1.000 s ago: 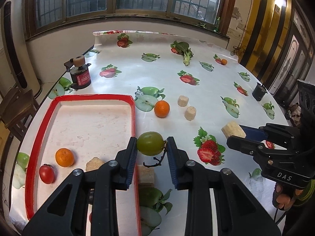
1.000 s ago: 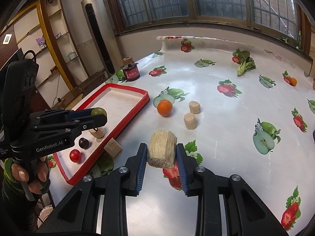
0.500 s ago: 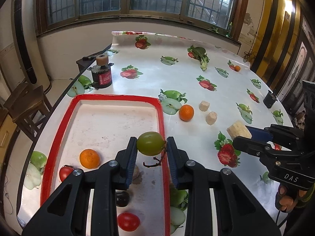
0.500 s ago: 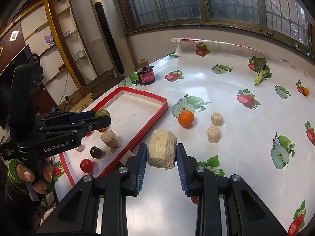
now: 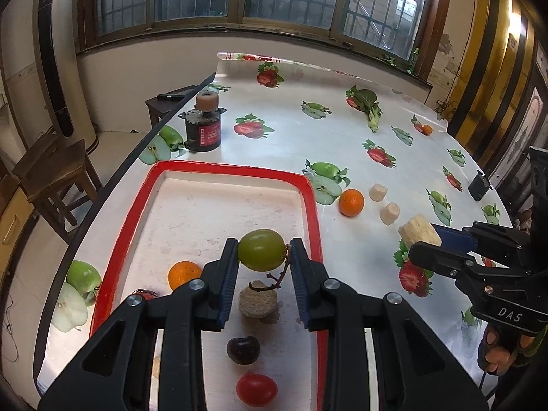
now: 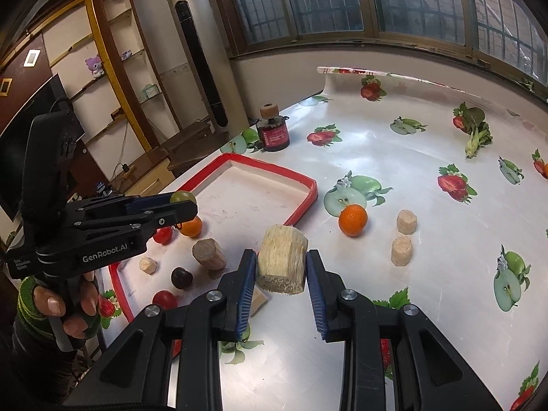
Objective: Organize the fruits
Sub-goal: 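Lower the green tomato into the tray and open the left tool while the right tool releases the cork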
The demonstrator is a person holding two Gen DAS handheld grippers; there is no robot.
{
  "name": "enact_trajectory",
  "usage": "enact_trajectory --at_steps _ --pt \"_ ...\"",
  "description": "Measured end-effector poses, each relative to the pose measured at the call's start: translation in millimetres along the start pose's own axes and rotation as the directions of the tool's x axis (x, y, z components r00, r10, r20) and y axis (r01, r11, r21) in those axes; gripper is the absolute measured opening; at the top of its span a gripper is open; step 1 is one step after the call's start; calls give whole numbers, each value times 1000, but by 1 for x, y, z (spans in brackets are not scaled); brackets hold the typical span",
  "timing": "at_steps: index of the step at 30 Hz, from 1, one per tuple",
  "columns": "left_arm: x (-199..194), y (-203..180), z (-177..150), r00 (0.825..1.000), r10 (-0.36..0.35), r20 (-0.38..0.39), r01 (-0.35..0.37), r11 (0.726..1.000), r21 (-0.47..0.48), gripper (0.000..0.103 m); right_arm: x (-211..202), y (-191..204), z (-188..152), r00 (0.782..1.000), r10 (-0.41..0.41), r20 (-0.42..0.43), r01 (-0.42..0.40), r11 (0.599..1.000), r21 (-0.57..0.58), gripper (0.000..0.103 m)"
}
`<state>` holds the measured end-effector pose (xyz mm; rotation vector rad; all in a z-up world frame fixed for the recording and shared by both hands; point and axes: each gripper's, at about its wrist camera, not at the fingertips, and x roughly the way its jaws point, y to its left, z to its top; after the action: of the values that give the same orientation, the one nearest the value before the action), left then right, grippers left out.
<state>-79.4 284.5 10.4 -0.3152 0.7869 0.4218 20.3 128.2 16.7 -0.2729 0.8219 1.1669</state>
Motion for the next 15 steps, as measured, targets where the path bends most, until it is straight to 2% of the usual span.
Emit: enact_trajectory --at_steps 15 --pt "3 31 8 1000 20 -2 -20 999 -44 27 26 18 17 999 37 -10 -37 999 -24 30"
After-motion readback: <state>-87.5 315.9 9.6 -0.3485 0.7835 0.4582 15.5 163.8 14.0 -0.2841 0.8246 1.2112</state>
